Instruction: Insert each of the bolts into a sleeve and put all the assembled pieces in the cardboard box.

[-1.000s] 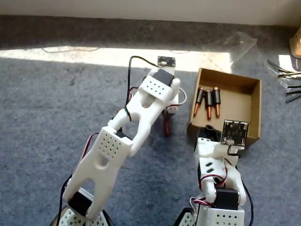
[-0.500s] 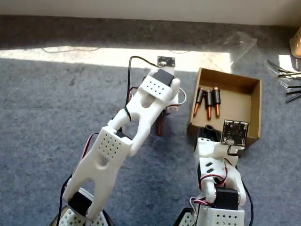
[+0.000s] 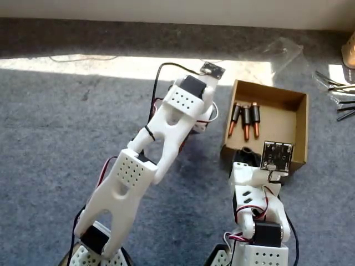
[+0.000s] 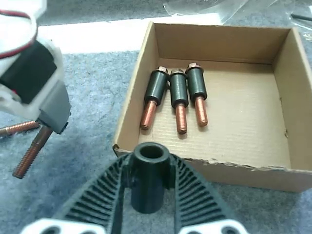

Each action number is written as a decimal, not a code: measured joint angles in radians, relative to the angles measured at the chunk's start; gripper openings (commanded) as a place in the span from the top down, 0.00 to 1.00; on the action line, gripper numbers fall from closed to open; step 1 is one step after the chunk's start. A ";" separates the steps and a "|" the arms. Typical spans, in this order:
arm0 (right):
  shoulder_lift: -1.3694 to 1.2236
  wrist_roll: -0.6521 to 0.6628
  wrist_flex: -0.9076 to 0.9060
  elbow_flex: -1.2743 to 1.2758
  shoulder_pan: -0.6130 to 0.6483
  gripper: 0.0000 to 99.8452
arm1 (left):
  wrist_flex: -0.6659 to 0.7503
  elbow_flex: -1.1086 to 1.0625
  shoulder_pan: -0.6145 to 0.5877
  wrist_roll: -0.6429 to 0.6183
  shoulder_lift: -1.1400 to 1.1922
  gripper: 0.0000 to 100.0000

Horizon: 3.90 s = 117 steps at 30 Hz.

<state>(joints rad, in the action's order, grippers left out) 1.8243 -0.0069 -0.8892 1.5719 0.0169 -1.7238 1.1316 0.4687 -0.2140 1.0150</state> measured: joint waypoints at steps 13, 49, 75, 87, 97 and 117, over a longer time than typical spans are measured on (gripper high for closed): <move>0.000 0.000 0.000 0.000 0.000 1.00 | -0.020 0.060 -0.025 0.040 -0.138 0.98; 0.000 0.101 0.393 0.092 0.569 1.00 | 0.032 -0.993 -0.261 0.350 -1.490 0.97; -0.002 0.207 0.651 0.095 0.658 1.00 | 1.014 -1.930 -0.282 0.351 -2.214 0.98; -0.002 0.207 0.568 0.095 0.658 1.00 | 1.347 -2.116 -0.078 0.353 -2.305 0.98; -0.002 0.207 0.568 0.095 0.658 1.00 | 1.435 -2.116 -0.080 0.353 -2.311 0.98; -0.002 -0.008 0.568 0.095 0.592 1.00 | 1.375 -2.116 0.015 0.132 -2.312 0.97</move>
<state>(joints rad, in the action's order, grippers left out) 1.8228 -0.0146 -0.3214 1.6671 0.6091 -0.3491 -0.9843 0.4841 -0.0821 -1.2973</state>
